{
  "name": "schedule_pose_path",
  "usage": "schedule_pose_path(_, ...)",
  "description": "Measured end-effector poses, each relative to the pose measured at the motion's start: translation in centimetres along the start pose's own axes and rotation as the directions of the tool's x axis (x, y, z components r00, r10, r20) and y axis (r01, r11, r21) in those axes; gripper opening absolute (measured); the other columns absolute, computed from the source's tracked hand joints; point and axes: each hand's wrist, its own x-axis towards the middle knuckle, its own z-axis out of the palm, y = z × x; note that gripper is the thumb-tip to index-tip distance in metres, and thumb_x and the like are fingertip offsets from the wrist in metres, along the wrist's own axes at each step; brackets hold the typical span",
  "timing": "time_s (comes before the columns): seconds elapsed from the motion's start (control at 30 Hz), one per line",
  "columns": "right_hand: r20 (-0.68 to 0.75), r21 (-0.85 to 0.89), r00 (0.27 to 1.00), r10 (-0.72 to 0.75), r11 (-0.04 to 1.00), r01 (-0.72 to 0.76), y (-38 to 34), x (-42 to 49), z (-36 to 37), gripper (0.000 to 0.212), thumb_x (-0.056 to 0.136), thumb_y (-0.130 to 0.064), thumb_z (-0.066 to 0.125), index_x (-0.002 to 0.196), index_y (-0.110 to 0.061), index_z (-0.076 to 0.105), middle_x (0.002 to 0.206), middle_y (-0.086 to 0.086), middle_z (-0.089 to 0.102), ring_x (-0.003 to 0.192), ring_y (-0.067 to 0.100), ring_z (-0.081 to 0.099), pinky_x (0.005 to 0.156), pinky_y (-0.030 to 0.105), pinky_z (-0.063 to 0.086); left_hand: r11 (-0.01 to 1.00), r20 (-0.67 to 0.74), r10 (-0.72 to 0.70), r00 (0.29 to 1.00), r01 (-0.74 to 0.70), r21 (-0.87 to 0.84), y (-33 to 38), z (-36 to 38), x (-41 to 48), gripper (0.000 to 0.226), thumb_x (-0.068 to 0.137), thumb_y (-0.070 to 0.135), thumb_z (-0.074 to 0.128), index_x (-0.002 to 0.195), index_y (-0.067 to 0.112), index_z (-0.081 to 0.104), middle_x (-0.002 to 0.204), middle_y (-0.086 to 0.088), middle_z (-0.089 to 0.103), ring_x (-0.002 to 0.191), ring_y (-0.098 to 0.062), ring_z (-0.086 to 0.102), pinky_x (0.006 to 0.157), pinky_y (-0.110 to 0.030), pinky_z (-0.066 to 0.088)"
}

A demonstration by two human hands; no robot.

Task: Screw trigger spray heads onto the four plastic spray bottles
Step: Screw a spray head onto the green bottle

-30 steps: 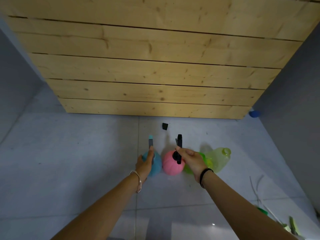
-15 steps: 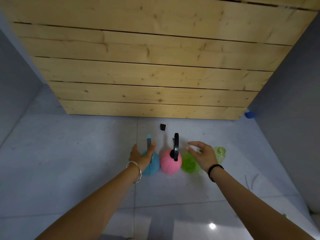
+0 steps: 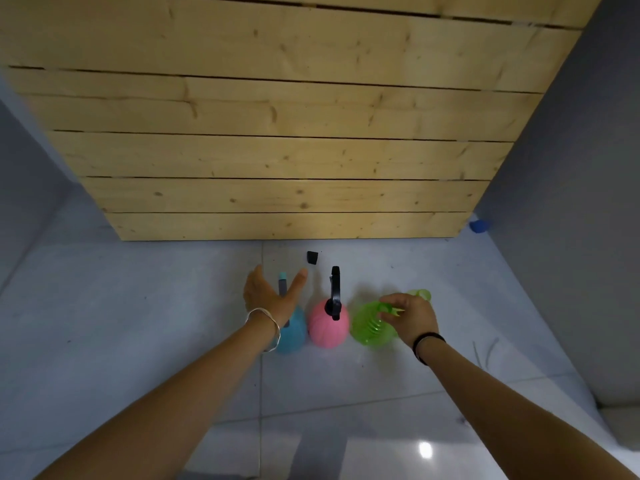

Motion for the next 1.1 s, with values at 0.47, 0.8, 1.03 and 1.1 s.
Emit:
schedule_pose_path(0.47, -0.029, 0.341, 0.99, -0.139, 0.929, 0.141, -7.9, -6.4, -21.7, 0.023, 0.072, -0.014, 0.079, 0.094, -0.019, 0.073, 0.08, -0.004, 0.073, 0.072, -0.002, 0.065, 0.067, 0.01, 0.053, 0.787, 0.551, 0.498, 0.67, -0.616, 0.038, 16.2, 3.5, -9.9, 0.107, 0.06, 0.051, 0.081, 0.146, 0.025, 0.022, 0.15, 0.0, 0.027, 0.139, -0.016, 0.028, 0.109, -0.025, 0.024)
schedule_pose_path(0.8, 0.026, 0.552, 0.998, 0.054, 0.832, -0.059, 1.5, -11.0, -23.9, 0.022, 0.081, -0.021, 0.071, 0.103, -0.016, 0.069, 0.097, 0.0, 0.073, 0.089, 0.008, 0.069, 0.072, 0.015, 0.055, 0.821, 0.73, 0.396, 0.557, -0.572, -0.009, 14.6, 12.4, -15.5, 0.089, 0.048, 0.037, 0.09, 0.122, 0.023, 0.043, 0.116, 0.002, 0.061, 0.102, -0.012, 0.059, 0.088, -0.026, 0.049)
schedule_pose_path(1.03, 0.068, 0.633, 0.906, 0.419, 0.683, -0.364, 13.0, -12.5, -19.4, 0.038, 0.085, -0.019, 0.067, 0.119, -0.003, 0.06, 0.124, 0.016, 0.063, 0.117, 0.028, 0.059, 0.092, 0.032, 0.049, 0.84, 0.737, 0.274, 0.617, -0.527, 0.129, 9.2, 16.7, -15.3, 0.081, 0.054, 0.03, 0.09, 0.119, 0.017, 0.043, 0.115, -0.002, 0.059, 0.107, -0.019, 0.058, 0.093, -0.032, 0.047)
schedule_pose_path(1.1, 0.09, 0.661, 0.858, 0.506, 0.614, -0.431, 16.0, -12.5, -17.6, 0.04, 0.086, -0.02, 0.066, 0.121, -0.002, 0.06, 0.125, 0.017, 0.062, 0.118, 0.029, 0.058, 0.093, 0.033, 0.049, 0.855, 0.741, 0.248, 0.624, -0.501, 0.135, 7.9, 17.7, -14.9, 0.079, 0.053, 0.025, 0.091, 0.116, 0.015, 0.043, 0.117, -0.006, 0.06, 0.109, -0.023, 0.059, 0.097, -0.036, 0.047)
